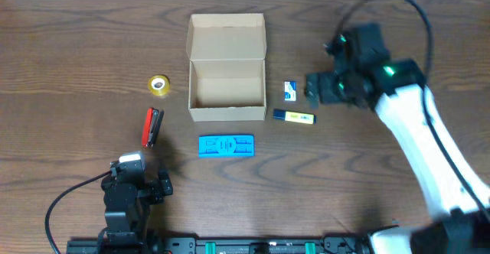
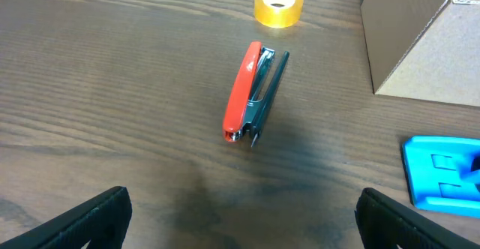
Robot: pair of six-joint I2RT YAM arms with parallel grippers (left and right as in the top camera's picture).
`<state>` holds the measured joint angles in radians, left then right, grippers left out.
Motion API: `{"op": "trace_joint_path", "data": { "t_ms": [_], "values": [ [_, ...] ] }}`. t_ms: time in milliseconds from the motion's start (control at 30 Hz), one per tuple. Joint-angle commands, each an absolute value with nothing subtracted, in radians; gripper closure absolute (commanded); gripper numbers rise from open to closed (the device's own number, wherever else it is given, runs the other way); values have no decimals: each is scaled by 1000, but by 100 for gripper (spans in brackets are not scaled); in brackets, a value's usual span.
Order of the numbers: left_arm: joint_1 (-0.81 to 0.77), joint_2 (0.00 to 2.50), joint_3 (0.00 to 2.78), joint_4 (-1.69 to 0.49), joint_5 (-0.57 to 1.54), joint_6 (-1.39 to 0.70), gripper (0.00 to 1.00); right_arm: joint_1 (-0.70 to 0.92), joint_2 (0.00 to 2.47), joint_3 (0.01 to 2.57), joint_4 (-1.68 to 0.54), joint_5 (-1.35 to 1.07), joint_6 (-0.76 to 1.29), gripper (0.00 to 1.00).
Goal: Pack container
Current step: 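Reach the right gripper to the staples box and grasp it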
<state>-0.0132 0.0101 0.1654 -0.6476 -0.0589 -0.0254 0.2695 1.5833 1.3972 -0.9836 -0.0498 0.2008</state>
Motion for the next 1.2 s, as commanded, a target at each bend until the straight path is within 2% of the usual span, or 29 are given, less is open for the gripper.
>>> {"op": "trace_joint_path", "data": {
  "t_ms": [0, 200, 467, 567, 700, 967, 1067, 1167],
  "values": [
    [-7, 4, 156, -650, -59, -22, 5, 302, 1690, 1474, -994, 19, 299, 1],
    [-7, 4, 156, -650, -59, -22, 5, 337, 1846, 1494, -951, 75, 403, 1],
    [-7, 4, 156, -650, -59, -22, 5, 369, 1958, 1491, -817, 72, 407, 1],
    [-7, 4, 156, -650, -59, -22, 5, 368, 1995, 1491, -787, 73, 408, 7],
    [-7, 4, 156, -650, -59, -22, 5, 368, 2034, 1491, -777, 79, 408, 7],
    [-7, 4, 156, -650, -59, -22, 5, 368, 2115, 1491, -757, 78, 415, 16],
    [-7, 4, 156, -650, -59, -22, 5, 368, 2141, 1491, -758, 78, 415, 22],
    [-7, 4, 156, -650, -59, -22, 5, 368, 2146, 1491, -759, 78, 415, 41]
  ]
}}
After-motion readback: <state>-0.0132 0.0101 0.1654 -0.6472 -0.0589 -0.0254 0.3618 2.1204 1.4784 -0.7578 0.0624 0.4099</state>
